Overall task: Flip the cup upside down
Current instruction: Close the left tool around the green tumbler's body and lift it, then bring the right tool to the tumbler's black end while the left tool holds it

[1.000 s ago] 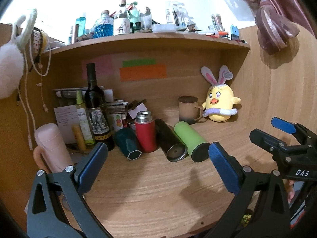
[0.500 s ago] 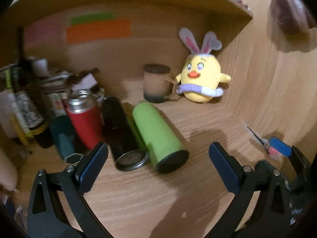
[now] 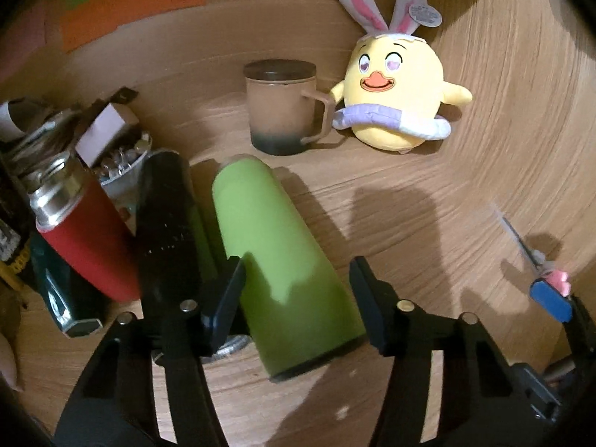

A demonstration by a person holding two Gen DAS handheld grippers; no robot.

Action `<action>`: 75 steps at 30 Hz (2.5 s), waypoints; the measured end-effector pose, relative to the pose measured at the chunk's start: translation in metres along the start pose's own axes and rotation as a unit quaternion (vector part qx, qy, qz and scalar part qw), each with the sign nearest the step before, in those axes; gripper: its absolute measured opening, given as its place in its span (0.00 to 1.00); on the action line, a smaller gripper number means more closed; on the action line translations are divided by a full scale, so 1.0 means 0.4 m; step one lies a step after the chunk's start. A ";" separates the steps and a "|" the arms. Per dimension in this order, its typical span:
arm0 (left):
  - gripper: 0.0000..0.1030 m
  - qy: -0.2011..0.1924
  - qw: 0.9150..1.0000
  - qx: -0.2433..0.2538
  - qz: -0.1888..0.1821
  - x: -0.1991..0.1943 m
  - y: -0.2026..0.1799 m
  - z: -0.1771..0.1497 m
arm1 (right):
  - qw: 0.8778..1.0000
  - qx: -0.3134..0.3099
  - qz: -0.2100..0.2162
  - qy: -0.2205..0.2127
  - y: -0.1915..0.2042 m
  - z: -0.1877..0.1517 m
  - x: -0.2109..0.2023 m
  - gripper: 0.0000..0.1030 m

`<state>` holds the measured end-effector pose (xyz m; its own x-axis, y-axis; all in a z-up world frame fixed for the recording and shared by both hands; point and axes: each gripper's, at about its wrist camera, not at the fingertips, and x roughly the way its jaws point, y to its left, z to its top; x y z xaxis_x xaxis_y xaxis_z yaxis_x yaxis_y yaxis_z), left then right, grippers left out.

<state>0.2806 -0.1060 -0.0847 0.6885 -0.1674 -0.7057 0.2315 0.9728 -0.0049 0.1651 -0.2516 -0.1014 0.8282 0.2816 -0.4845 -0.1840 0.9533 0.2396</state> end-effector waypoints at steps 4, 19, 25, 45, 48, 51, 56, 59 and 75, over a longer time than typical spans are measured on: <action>0.50 -0.008 1.000 0.013 0.009 -0.002 -0.008 -0.002 | 1.000 -0.001 0.002 0.001 0.004 0.001 0.001 1.00; 0.48 -0.010 0.999 0.054 -0.002 -0.095 -0.050 -0.086 | 1.000 -0.008 -0.004 -0.021 0.033 0.001 -0.076 1.00; 0.47 -0.010 0.998 0.054 -0.015 -0.178 -0.065 -0.164 | 1.000 -0.018 -0.005 -0.024 0.057 -0.016 -0.114 1.00; 0.47 -0.028 0.997 -0.034 -0.071 -0.387 0.026 -0.326 | 0.998 -0.055 0.024 -0.024 0.216 -0.083 -0.223 1.00; 0.47 -0.063 0.995 -0.054 -0.054 -0.440 0.078 -0.334 | 0.998 -0.056 0.035 -0.023 0.245 -0.088 -0.223 1.00; 0.47 -0.083 0.993 -0.074 -0.027 -0.474 0.132 -0.347 | 0.997 -0.064 0.048 -0.008 0.290 -0.105 -0.190 1.00; 0.47 -0.085 0.993 -0.083 0.016 -0.481 0.191 -0.381 | 0.995 -0.077 0.056 0.025 0.362 -0.153 -0.095 1.00; 0.49 -0.077 0.993 -0.089 0.027 -0.469 0.216 -0.398 | 0.995 -0.077 0.049 0.043 0.394 -0.187 -0.038 1.00; 0.49 -0.078 0.994 -0.077 0.009 -0.451 0.200 -0.406 | 0.992 -0.111 0.023 0.054 0.391 -0.245 -0.026 0.71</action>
<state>0.0633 0.0278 -0.0729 0.7927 -0.1606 -0.5881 0.1183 0.9869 -0.1100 0.0758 -0.0946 -0.1413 0.7565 0.3246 -0.5677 -0.3426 0.9362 0.0787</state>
